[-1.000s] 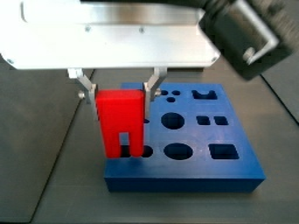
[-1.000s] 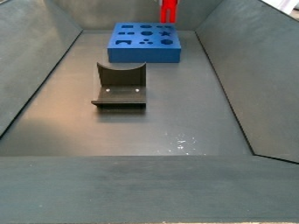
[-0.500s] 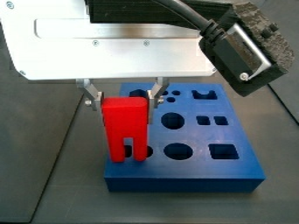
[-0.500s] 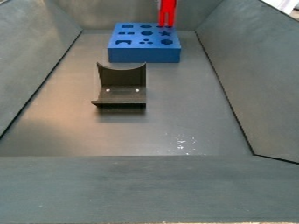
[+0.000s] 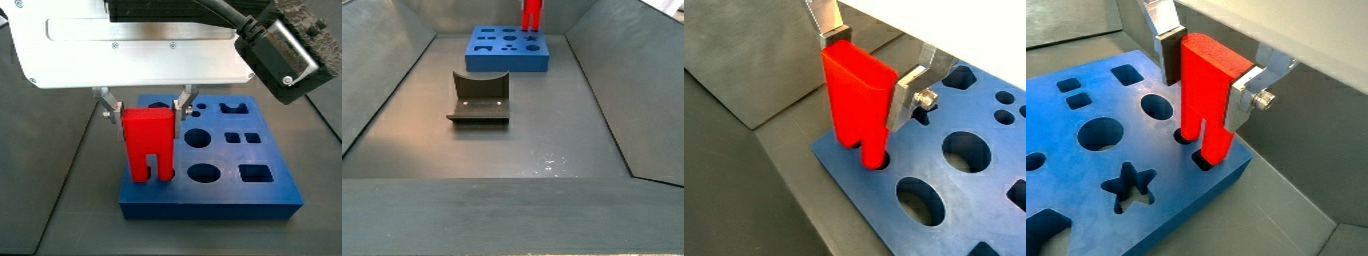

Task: Pick up the square-circle object. Move up. Rotate the square-circle object. Place the square-circle object on the fixture. Regrasp the square-circle object. Move to above the board. Insert the square-circle object.
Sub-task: Insert the square-circle object.

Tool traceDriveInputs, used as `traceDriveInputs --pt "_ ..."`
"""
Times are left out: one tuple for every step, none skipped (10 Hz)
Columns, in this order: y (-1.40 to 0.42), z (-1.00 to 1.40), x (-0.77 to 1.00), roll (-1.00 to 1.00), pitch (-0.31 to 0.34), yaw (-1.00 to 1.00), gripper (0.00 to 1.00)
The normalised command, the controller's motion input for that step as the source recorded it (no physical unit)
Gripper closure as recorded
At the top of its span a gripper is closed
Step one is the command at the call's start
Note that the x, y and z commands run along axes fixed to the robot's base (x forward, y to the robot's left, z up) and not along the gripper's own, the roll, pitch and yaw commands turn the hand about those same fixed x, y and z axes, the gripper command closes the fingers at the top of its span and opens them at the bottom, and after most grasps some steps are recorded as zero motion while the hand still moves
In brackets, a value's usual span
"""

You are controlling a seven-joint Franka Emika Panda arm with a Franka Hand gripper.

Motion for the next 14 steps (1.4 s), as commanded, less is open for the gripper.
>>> traceDriveInputs --pt "0.03 -0.05 0.00 0.14 -0.034 0.00 1.00" --pt "0.00 -0.05 0.00 0.07 -0.026 0.00 1.00" --pt "0.04 -0.05 0.03 0.07 0.000 0.00 1.00" --pt "0.10 -0.11 0.00 0.08 -0.039 -0.08 1.00" --pt "0.15 -0.11 0.00 0.11 -0.031 -0.05 1.00" --pt "0.00 -0.12 0.04 0.12 -0.017 -0.23 1.00" --pt "0.00 -0.15 0.09 0.14 -0.011 -0.45 1.00" --pt "0.00 -0.21 0.06 0.13 -0.019 -0.57 1.00" --pt "-0.05 -0.15 0.00 0.11 0.000 -0.47 1.00" --pt "0.00 -0.10 -0.01 0.05 0.000 -0.24 1.00" --pt "-0.04 -0.09 0.00 0.03 0.000 -0.04 1.00" --pt "-0.03 -0.11 0.00 0.02 -0.007 0.01 1.00" --pt "0.00 -0.25 0.07 0.10 -0.139 0.45 1.00" --pt "0.00 -0.23 0.00 0.02 -0.129 0.39 1.00"
